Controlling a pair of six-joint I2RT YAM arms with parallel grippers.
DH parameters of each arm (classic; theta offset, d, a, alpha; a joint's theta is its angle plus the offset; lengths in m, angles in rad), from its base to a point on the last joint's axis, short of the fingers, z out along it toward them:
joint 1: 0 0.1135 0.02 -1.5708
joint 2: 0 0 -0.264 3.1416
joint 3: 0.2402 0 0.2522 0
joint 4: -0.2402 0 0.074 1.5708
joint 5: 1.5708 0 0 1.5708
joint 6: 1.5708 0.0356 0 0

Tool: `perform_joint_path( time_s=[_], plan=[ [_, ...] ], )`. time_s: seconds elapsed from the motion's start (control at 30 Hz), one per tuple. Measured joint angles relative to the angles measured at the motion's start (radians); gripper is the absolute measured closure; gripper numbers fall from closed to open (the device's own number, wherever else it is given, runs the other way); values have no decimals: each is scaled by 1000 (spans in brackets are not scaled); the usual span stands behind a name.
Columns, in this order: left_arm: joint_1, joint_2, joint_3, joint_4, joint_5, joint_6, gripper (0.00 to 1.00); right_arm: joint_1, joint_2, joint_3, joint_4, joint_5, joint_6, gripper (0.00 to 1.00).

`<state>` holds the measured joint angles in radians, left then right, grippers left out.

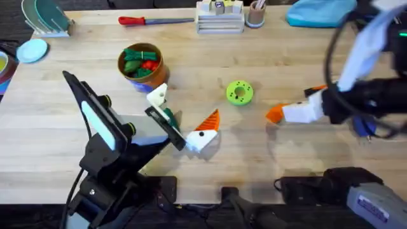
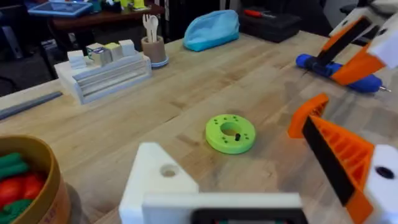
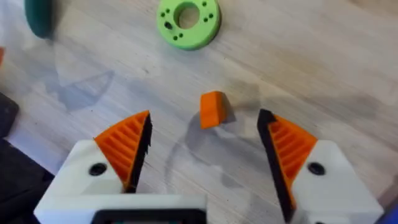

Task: Pick up the gripper from the table and insert it into the empty holder that is missing its gripper. Then pick up a screw, insert it into the mounting hole, and use the screwdriver to tighten it. Finally, clean up the table by picking up the vegetable and placing it into the bucket.

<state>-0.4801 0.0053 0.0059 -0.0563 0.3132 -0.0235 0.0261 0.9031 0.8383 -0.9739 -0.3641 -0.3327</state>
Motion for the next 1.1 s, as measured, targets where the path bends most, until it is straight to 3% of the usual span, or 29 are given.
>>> perform_joint_path(
  time_s=[0.17, 0.4, 0.6, 0.67, 0.73, 0.83, 0.97, 1.1],
  plan=[
    [0, 0, 0, 0, 0, 0, 8, 14, 151, 0, 7, -1, -5, 10],
    [0, 0, 0, 0, 0, 0, 8, 31, 270, 0, 9, 31, -16, 10],
    [0, 0, 0, 0, 0, 0, 8, 134, 336, 0, 17, 135, -21, 28],
    [0, 0, 0, 0, 0, 0, 8, 178, 340, 0, 17, 177, -25, 79],
    [0, 0, 0, 0, 0, 0, 8, 213, 340, 0, 17, 217, -31, 227],
    [0, 0, 0, 0, 0, 0, 8, 233, 340, 0, 20, 257, -35, 348],
    [0, 0, 0, 0, 0, 0, 8, 235, 340, 0, 40, 283, -35, 408],
    [0, 0, 0, 0, 0, 0, 8, 235, 340, 0, 53, 287, -34, 544]
  ],
)
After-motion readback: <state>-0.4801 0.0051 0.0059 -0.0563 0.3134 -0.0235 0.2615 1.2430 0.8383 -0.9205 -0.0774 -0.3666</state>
